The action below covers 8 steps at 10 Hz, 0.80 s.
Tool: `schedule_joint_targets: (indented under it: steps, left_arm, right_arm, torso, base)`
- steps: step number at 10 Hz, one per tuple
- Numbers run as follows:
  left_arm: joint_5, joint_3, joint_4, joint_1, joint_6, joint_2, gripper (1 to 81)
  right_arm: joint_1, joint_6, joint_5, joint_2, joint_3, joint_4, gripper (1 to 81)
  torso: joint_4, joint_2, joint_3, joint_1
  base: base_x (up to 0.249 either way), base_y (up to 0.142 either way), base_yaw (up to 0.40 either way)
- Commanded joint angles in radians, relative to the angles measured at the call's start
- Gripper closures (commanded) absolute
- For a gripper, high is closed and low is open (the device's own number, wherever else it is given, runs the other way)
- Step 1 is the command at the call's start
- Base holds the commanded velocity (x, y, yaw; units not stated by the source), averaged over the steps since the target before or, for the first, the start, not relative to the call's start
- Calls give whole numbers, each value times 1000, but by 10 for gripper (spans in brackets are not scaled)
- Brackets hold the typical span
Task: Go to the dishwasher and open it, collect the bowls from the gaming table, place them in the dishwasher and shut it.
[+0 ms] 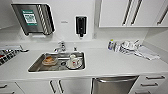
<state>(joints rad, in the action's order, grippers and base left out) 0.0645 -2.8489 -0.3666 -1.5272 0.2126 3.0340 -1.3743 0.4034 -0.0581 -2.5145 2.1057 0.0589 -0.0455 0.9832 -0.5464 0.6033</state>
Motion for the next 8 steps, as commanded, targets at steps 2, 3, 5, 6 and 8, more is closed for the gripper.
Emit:
schedule_joint_targets:
  steps: [2,3,5,6,8]
  left_arm:
    - [-55,-9,5,22,-1,0,10]
    - [-52,-9,5,22,1,3,10]
    - [-54,-7,5,22,4,23,10]
    - [-51,-9,6,22,4,31,10]
    - [-46,-9,6,29,4,56,10]
  right_arm:
    - [-56,-57,-88,-71,103,148,10]
    - [-70,-57,-88,-118,164,148,10]
    - [-107,-57,-146,-206,287,154,10]
    - [-115,-57,-181,-247,355,162,10]
    - [-130,-57,-178,-322,457,199,10]
  torso:
    - [0,0,0,0]
    - [0,0,0,0]
    - [0,0,1,0]
    - [0,0,1,0]
    - [0,1,1,0]
  base:
    - [0,0,0]
    - [0,0,0]
    - [0,0,0]
    - [0,0,0]
    - [0,0,0]
